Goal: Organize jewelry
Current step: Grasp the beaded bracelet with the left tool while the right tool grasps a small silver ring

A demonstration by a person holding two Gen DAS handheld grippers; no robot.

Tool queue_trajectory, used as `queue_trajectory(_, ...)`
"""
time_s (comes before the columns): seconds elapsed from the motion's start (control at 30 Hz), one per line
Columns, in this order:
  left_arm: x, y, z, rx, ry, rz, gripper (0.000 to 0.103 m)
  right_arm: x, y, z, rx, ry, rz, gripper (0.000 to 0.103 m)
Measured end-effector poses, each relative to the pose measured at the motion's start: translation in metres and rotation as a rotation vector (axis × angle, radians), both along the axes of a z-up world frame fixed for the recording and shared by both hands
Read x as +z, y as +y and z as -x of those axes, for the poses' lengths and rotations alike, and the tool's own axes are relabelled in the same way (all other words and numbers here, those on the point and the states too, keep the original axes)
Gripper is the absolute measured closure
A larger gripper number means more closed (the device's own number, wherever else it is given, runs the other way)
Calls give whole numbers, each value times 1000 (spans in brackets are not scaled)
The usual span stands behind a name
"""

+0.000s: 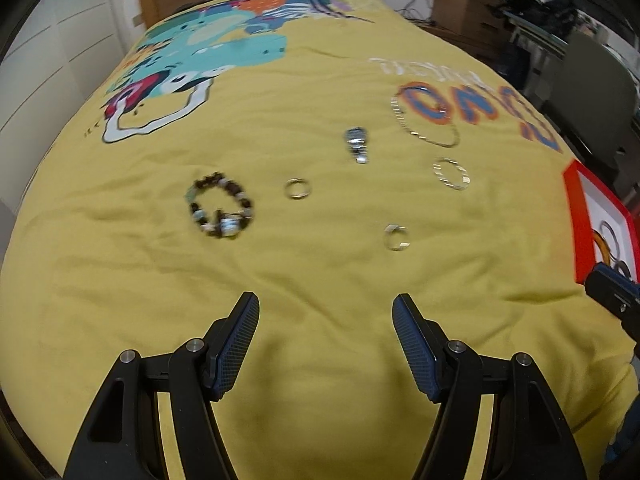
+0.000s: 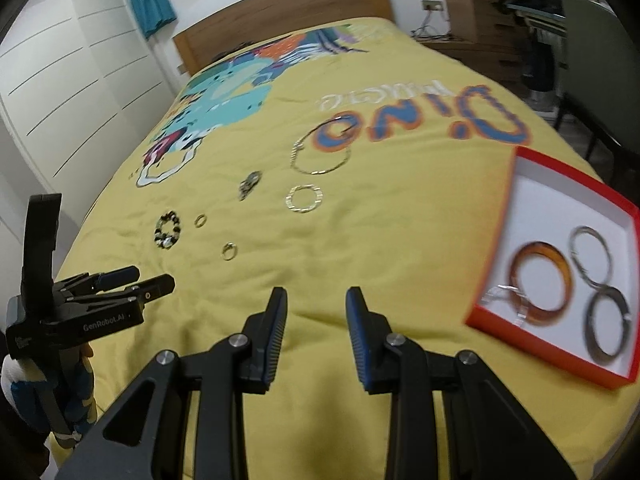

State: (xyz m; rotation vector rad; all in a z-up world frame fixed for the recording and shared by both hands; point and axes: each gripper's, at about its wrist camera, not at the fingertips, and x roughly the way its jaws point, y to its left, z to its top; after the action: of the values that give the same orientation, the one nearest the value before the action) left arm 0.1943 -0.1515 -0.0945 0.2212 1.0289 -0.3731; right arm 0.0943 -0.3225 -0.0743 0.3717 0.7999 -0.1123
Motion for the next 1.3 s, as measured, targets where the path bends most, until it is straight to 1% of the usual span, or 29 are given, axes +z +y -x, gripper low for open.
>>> queue_trajectory(0.23,-9,32,-37,45,20,-25,35,-22,14,-31,53,42,-30,74)
queue_trajectory(0.4,-11,52,-68,98,47,12,30,-32,28,-62,114,53,-56,74)
queue_trajectory(0.47,-14,57,-78,119,63,25,29,-38,36,-77,149,59,-63,74)
queue_trajectory(0.57,-21,57,-94,125,86,18,29,-45,46,-94,186,68,-68,74)
queue_trajectory(0.7,-34,45,-112,110,110,-19,29,-57,59,-118,221,79,-69,74)
queue_trajectory(0.83,-46,38,-121,97,121,-62,29,-63,63,-132,233,78,-71,75)
queue_trajectory(0.93,-51,37,-126,99,124,-64,30,-66,63,-141,232,71,-79,75)
queue_trajectory(1.0,-53,35,-127,95,116,-66,34,-68,63,-146,230,69,-81,76)
queue_trajectory(1.03,-53,34,-127,90,110,-70,36,-69,64,-148,231,70,-77,80)
queue_trajectory(1.1,-52,31,-126,80,99,-71,47,-70,66,-152,229,78,-62,85)
queue_trajectory(1.13,-52,31,-127,77,97,-70,51,-71,66,-154,226,82,-54,85)
queue_trajectory(1.2,-51,27,-124,57,98,-61,72,-72,68,-156,224,89,-43,85)
queue_trajectory(1.27,-49,21,-120,43,96,-60,84,-70,70,-156,225,91,-32,85)
queue_trajectory(1.3,-48,20,-118,42,92,-63,85,-68,69,-155,225,90,-34,85)
